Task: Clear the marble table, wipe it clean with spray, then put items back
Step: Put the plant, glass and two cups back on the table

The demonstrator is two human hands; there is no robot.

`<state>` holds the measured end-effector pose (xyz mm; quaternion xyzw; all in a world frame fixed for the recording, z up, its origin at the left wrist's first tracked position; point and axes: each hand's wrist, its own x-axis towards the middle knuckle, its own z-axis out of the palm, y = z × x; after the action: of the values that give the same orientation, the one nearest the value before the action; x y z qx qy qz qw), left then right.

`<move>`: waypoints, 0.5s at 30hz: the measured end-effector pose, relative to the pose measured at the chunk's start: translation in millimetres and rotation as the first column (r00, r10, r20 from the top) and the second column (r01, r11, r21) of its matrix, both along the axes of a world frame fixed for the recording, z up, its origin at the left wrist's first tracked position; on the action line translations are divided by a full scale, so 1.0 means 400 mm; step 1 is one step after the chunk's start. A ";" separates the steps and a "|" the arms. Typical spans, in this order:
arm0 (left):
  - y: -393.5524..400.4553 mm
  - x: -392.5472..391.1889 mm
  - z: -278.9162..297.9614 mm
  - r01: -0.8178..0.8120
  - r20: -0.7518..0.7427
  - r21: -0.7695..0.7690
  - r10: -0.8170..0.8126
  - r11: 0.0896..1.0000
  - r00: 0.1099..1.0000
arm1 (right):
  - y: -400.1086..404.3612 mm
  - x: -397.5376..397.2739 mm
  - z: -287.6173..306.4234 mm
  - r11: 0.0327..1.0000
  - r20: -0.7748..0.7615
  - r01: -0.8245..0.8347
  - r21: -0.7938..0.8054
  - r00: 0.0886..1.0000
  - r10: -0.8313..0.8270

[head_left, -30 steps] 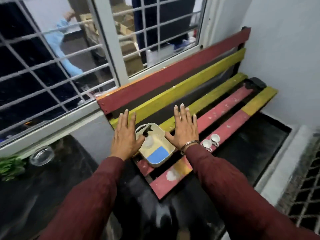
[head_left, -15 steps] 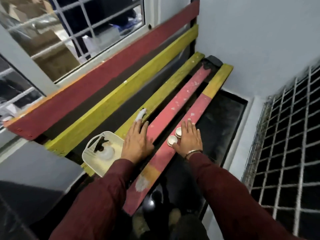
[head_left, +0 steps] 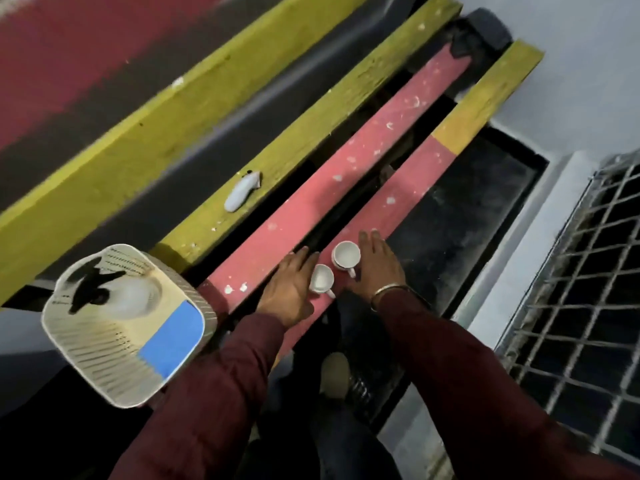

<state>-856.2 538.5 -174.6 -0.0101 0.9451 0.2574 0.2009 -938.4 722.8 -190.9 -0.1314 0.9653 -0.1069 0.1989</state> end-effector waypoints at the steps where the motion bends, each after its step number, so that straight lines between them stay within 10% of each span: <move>1: 0.009 -0.015 -0.027 -0.005 0.020 0.003 0.005 1.000 1.000 | -0.002 -0.016 -0.025 1.000 0.008 -0.026 0.001 1.000 0.026; 15: 0.090 -0.054 -0.239 -0.126 0.056 -0.155 0.136 0.980 0.989 | -0.038 -0.067 -0.213 0.997 0.124 -0.002 -0.073 0.992 0.011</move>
<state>-877.8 574.7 -270.1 -0.0960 0.9519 0.1975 0.2135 -965.1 707.6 -275.9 -0.1346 0.9461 -0.1492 0.2539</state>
